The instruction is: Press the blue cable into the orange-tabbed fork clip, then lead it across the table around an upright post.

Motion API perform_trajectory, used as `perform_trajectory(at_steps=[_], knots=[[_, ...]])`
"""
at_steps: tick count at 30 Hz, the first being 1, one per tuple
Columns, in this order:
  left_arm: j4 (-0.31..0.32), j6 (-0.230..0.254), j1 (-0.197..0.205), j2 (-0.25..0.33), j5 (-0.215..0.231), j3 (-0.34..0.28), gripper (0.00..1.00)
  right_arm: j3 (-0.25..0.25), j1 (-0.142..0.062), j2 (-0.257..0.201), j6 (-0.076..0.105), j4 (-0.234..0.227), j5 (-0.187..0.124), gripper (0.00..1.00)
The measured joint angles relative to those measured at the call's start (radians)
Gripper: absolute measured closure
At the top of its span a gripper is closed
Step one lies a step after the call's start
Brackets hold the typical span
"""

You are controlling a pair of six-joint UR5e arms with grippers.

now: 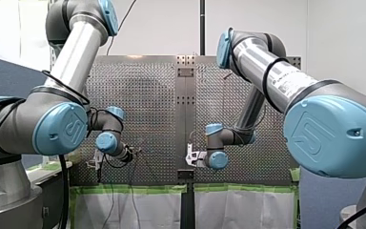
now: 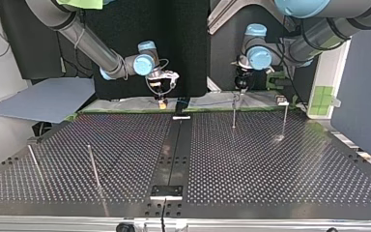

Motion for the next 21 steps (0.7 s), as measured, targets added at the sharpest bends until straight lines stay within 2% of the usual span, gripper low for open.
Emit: perform_trajectory(at_steps=[8,21], knots=[[0.019,0.004,-0.006,0.0,0.021,0.0,0.0,0.0,0.0,0.0,0.002,-0.003,0.0,1.0],[0.023,0.015,-0.014,0.0,0.023,0.0,0.0,0.0,0.0,0.001,0.002,-0.001,-0.007,1.0]])
